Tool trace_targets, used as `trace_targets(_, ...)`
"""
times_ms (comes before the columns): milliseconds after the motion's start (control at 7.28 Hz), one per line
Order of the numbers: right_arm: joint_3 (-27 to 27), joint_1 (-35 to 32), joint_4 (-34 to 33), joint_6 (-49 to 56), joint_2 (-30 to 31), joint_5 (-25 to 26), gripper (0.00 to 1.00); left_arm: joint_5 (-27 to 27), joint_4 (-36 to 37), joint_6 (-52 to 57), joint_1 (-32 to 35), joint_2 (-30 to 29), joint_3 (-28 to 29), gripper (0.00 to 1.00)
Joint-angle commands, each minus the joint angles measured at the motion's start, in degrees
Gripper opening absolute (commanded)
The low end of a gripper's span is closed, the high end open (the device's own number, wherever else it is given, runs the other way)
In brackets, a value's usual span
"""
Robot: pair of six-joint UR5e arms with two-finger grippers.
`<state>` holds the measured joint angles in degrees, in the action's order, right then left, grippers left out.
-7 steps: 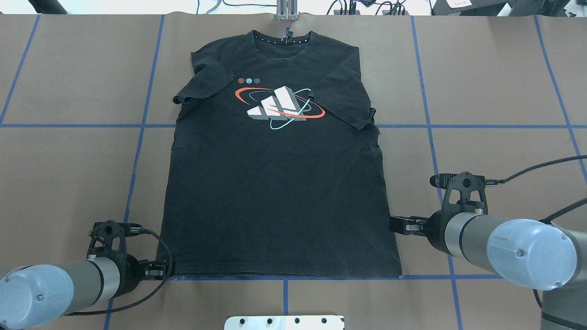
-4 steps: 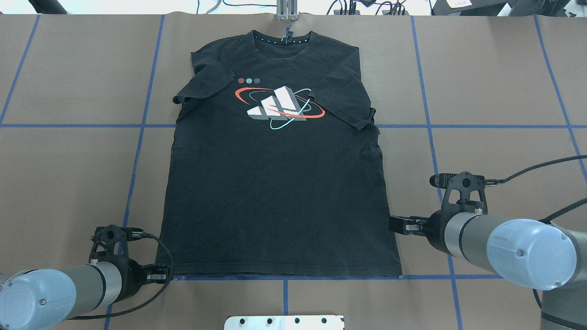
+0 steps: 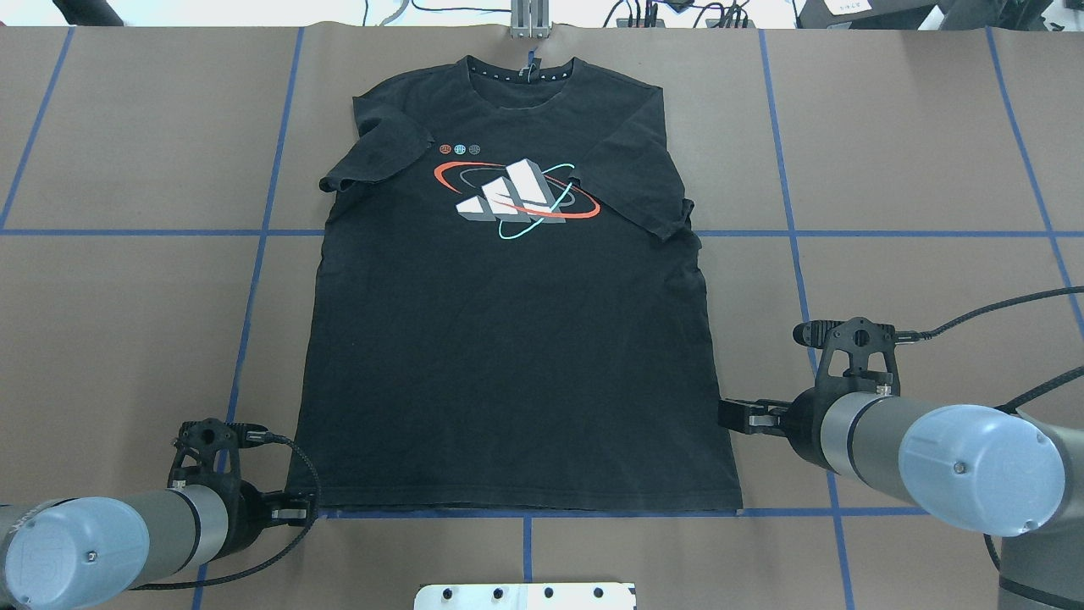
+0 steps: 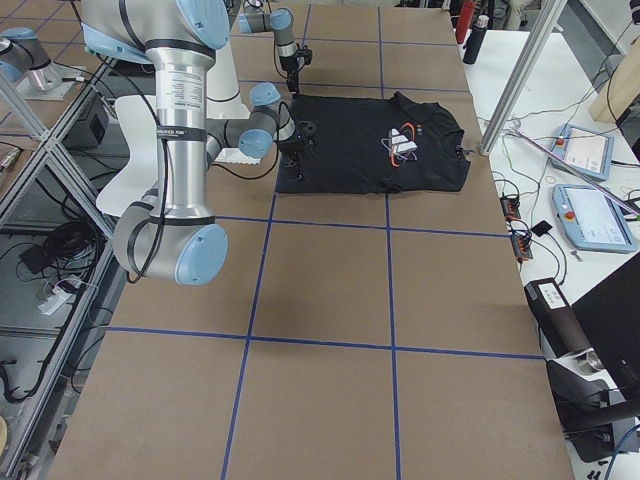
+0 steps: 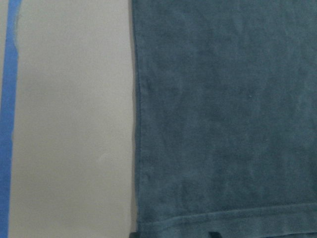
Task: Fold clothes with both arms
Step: 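Grasp the bottom hem corners with both grippers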
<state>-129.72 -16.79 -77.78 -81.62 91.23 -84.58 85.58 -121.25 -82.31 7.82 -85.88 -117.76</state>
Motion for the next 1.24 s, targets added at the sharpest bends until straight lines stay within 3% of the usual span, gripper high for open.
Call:
trace_targets(0, 0.0, 0.0, 0.0, 0.0, 0.0, 0.0, 1.00, -0.1, -0.1, -0.1, 0.0, 0.1, 0.1, 0.40)
trace_targets(550, 0.0, 0.2, 0.0, 0.0, 0.0, 0.0, 1.00, -0.1, 0.0, -0.1, 0.1, 0.8, 0.0, 0.36)
trace_targets(687, 0.0, 0.2, 0.0, 0.1, 0.0, 0.0, 1.00, -0.2, 0.0, -0.3, 0.1, 0.7, 0.0, 0.23)
trace_targets(824, 0.0, 0.3, 0.0, 0.0, 0.1, 0.0, 1.00, -0.4, 0.0, -0.4, 0.1, 0.7, 0.0, 0.00)
trace_targets(1099, 0.2, 1.3, 0.0, 0.0, 0.6, 0.8, 1.00, -0.5, 0.1, -0.4, 0.1, 0.7, -0.3, 0.00)
